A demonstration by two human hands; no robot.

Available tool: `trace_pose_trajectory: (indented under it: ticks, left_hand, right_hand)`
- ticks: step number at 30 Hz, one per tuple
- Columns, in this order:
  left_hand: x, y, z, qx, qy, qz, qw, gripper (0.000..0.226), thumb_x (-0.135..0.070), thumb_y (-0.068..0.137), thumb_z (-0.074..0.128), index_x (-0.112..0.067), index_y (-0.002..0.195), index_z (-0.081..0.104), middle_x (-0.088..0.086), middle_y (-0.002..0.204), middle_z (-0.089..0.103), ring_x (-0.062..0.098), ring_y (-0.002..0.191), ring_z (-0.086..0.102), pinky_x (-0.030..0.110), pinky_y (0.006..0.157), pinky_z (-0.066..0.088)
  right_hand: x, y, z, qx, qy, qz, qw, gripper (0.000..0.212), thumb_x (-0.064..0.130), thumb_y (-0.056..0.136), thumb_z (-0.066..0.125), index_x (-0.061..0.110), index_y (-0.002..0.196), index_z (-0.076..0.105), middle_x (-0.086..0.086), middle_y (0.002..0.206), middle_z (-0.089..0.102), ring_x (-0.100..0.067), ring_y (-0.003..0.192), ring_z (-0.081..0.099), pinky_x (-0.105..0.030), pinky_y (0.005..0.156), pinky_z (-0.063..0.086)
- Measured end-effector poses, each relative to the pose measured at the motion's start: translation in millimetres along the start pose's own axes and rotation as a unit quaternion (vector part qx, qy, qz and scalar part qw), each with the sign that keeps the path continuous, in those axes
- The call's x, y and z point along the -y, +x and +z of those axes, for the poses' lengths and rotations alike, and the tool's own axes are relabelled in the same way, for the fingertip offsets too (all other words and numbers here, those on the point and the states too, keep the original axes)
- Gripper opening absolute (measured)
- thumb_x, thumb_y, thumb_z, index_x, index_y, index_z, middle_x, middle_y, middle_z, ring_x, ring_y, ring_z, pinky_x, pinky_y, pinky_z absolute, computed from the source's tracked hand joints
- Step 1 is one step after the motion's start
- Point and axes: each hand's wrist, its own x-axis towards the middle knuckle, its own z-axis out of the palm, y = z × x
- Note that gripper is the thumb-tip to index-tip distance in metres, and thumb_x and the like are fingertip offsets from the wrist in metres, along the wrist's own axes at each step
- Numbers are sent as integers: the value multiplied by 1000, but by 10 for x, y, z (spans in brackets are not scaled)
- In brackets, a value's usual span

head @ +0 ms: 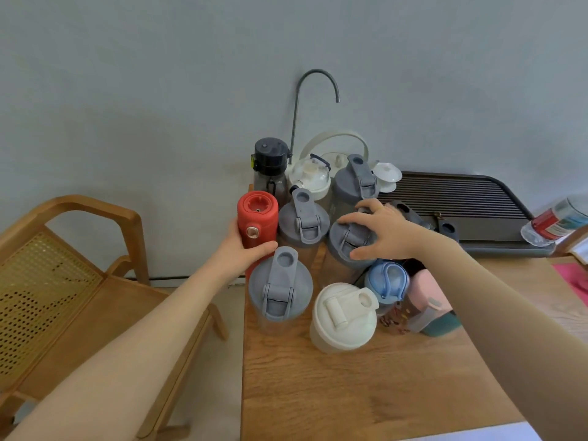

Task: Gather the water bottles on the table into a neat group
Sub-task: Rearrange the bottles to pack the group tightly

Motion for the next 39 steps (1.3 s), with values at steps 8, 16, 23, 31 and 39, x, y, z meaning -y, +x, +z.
trace_pose_trajectory:
  ticks: [8,16,23,31,39]
  left_hand:
    - [-66,-118,-3,-34,18,4,999,81,-27,80,68,-19,142,16,7,148,31,21,131,36,28,96,32]
    - [-175,-203,174,-153,38,-8,987,89,-32,82,64,-21,145,2,7,155,13,27,140,19,44,112,21]
    - [-571,-568,543,-250,298,197,900,66,-34,82,61,-16,137,30,11,154,11,27,141,7,43,112,13]
    - [-326,-998,1469,58,627,219,745,109,-54,60,74,-5,142,21,14,153,19,28,140,23,35,113,21]
    - [-159,-903,1644,-64,645,201,735,111,-35,25,91,-7,124,49,19,108,66,31,100,65,41,88,51]
  right_hand:
    - [-40,55,-16,-31,83,-72,993,77,4,71,63,16,139,31,-8,147,21,-32,129,34,-31,97,34]
    - [-608,-117,-63,-209,69,34,975,70,42,82,63,19,141,34,-11,151,31,-32,138,29,-46,114,22]
    - [-819,-237,85,-60,63,101,991,85,45,75,67,37,142,16,-17,145,21,-47,120,41,-51,97,44]
    - [-657,-416,44,-118,-82,85,986,73,50,80,60,26,140,27,-21,147,22,-42,132,26,-50,105,31]
    - [-452,-732,442,-206,-78,-177,959,24,32,83,57,11,92,61,-7,85,62,-26,73,61,-30,51,45]
